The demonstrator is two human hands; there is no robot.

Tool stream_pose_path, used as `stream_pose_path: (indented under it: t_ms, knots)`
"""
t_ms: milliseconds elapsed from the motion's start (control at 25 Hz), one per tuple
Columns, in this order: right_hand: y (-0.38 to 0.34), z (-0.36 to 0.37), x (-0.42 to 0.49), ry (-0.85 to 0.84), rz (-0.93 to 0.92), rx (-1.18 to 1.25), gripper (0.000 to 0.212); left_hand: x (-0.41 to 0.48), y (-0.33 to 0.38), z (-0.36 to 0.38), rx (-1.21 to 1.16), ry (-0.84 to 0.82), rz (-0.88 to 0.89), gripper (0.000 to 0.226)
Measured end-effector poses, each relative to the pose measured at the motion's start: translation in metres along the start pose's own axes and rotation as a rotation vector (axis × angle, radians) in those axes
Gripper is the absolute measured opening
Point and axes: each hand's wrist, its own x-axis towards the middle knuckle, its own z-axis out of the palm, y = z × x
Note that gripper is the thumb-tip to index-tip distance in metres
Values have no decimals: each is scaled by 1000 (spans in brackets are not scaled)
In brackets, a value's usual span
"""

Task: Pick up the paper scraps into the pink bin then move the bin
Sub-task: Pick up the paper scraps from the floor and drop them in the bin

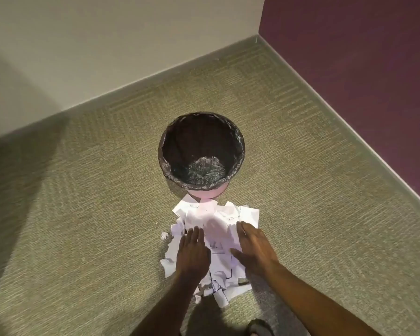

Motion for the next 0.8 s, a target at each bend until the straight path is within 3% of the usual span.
stream_pose_path:
  t_ms: [280,640,800]
  knots:
    - [39,64,74,-6,-21,-217,76,77,-12,58,-54,21,16,62]
    - [56,112,137,-14,49,-309,75,132,-14,102,7,52,41,76]
    - [57,123,143,-27,-1,-263,58,140,-16,115,-50,35,61,76]
